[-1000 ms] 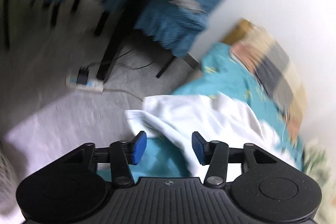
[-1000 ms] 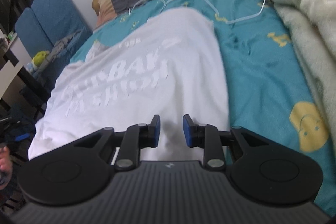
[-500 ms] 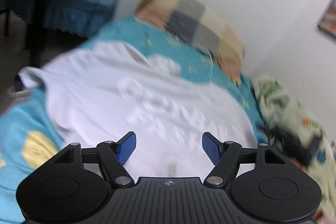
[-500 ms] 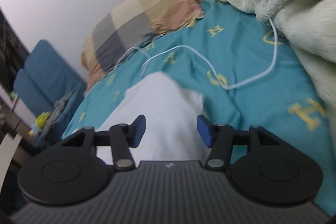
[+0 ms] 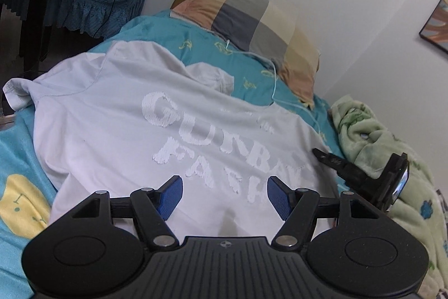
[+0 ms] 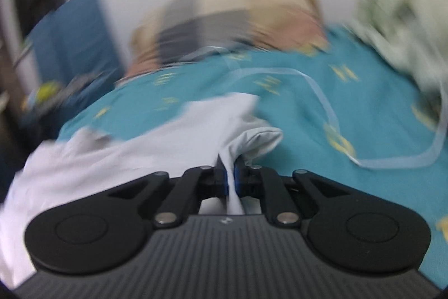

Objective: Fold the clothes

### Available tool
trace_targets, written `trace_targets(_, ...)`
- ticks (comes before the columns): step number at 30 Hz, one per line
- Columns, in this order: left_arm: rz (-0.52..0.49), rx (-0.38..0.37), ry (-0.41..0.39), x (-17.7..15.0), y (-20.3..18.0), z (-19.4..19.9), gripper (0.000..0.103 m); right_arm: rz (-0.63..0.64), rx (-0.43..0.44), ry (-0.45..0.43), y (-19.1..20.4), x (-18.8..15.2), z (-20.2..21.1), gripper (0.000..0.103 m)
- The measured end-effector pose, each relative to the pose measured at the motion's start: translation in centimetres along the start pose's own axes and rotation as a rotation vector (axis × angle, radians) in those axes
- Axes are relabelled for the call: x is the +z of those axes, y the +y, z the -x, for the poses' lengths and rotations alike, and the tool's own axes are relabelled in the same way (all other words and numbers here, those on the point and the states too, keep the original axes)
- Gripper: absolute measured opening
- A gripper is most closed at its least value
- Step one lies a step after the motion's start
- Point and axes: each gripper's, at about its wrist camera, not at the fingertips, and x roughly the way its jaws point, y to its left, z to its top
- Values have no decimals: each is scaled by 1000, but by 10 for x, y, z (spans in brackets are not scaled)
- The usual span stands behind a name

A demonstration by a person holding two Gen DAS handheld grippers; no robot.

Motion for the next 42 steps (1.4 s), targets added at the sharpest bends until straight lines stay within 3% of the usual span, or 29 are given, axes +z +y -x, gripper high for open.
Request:
trace_targets(5,18,-34,-41,4,1,14,68,238,118,79,83,-22,-2,8)
trace_targets(10,26,-34,-45,3,4,16,68,242,211,134,100,-28,2,11)
trace_targets(13,26,-32,-40,2,4,14,68,59,335,131,75,-14,6,23)
trace_targets(15,28,-35,-36,1,5,14,68,-81,394,92,54,0,14,42)
trace_targets(18,29,-40,-32,0,5,12,68,-258,449,26,22,22,25,51)
trace_targets(21,28,-40,-25,-1,5,10,68,-352,392,5,-11,41,32,50)
trace_targets(23,30,-40,-18,-2,5,7,68,-392,306,52,-34,48,30,51)
trace_targets(25,24,-38,-13,-3,4,5,68,-363,256,157,-47,48,23,51)
trace_targets(27,10,-35,-10,-5,2,4,68,-342,246,252,-51,40,12,51)
trace_targets(31,-10,-30,-7,-7,0,3,68,-375,259,359,-46,19,0,48)
trace_targets(32,-11,-29,-6,-8,0,3,68,-373,280,362,-41,14,1,35)
trace_targets(33,-11,-31,-6,-8,0,3,68,-361,295,356,-35,13,4,19)
trace_targets(35,-14,-35,-6,-8,0,4,68,-327,299,331,-25,15,13,11)
trace_targets(39,-24,-43,-8,-10,-2,6,68,-225,125,212,-22,40,35,9)
trace_targets(42,-30,-50,-2,-11,-3,5,68,-227,22,107,-42,56,51,9)
